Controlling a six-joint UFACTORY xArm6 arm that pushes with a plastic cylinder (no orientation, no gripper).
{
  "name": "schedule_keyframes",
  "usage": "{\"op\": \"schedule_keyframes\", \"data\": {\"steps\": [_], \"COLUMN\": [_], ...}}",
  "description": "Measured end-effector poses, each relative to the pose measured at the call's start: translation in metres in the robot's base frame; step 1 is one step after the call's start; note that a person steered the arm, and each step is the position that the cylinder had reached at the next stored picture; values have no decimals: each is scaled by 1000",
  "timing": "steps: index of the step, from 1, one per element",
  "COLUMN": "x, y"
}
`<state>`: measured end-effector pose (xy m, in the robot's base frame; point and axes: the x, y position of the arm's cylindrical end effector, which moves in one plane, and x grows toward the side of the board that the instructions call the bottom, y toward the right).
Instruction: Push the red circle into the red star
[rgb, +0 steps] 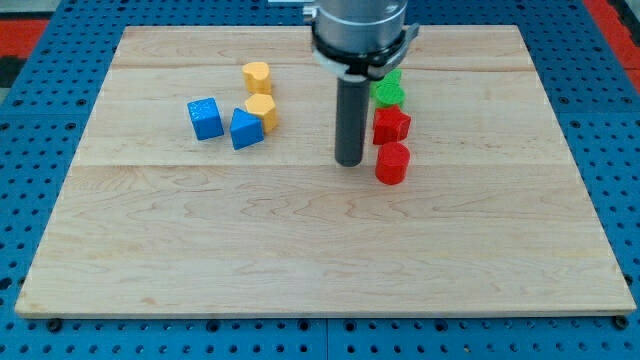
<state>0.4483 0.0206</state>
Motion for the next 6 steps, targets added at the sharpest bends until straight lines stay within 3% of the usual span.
{"op": "schedule_keyframes", "data": {"steps": [2,3,6], "x": [50,54,1], "y": [7,28,43]}}
